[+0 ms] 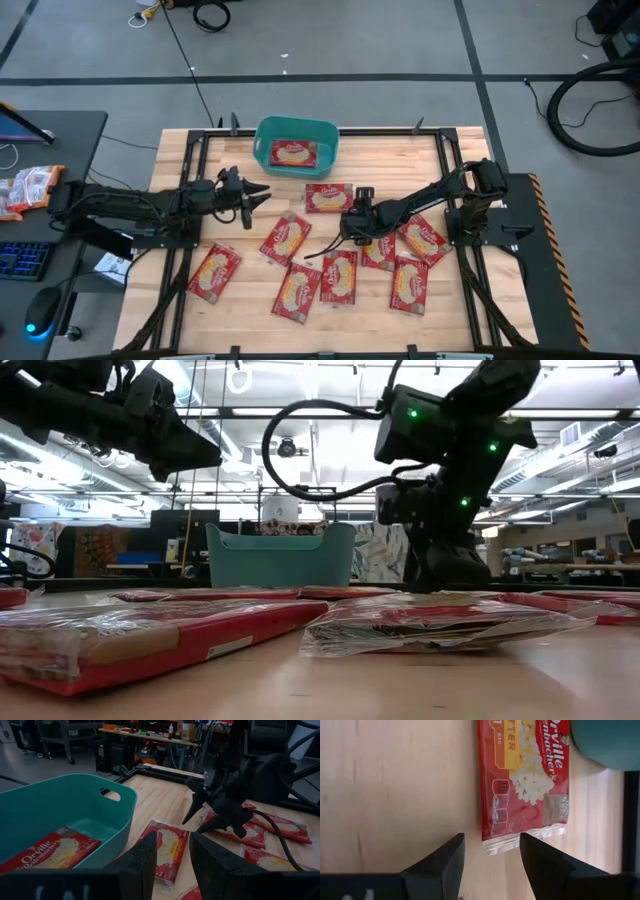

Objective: Sort popcorn bags into baskets
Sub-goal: Put the red popcorn bag into the green bin

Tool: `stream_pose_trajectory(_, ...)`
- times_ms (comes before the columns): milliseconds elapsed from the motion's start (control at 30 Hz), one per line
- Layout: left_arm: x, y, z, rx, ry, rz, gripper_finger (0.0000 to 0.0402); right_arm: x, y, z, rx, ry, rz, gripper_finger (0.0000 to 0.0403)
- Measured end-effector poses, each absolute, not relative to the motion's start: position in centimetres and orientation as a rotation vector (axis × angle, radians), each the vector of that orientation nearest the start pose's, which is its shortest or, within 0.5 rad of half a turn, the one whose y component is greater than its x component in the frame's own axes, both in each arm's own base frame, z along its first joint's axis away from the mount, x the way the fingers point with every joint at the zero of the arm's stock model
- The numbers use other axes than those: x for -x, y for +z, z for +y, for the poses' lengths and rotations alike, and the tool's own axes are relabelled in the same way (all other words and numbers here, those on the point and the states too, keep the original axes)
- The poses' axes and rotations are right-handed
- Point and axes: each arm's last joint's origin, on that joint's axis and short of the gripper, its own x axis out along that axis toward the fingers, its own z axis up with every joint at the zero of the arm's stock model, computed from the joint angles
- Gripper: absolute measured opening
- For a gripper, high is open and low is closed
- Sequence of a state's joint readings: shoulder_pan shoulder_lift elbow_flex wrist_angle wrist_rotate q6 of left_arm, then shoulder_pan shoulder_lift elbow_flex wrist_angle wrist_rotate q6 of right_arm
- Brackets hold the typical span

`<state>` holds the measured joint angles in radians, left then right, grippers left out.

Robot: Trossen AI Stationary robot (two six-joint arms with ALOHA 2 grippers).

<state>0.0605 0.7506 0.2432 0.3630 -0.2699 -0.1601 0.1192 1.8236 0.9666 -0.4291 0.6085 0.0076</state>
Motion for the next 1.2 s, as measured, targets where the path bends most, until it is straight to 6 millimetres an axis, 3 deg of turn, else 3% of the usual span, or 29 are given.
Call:
stream_pose_trajectory(533,-16.4,20.4,1.8,0.127,0.339,0.115,0.0121,-31.5,11.6,0.8,0.468,-0.426,1.196,0.0167)
stream_pose_trajectory(733,-16.4,20.4,1.8,0.126,0.339,0.115,0.0121,-31.3,11.2,0.8,0.491,-0.429,1.179,0.012)
stream_pose_trajectory(967,-16.4,20.4,1.8,0.126,0.339,0.115,0.0121,-31.3,11.1,0.7,0.506,-0.394,1.195,0.0016)
stream_pose_trajectory(1200,-16.4,20.3,1.8,0.128,0.336,0.119,0.0121,-32.3,12.7,0.9,0.567,-0.396,1.195,0.0006)
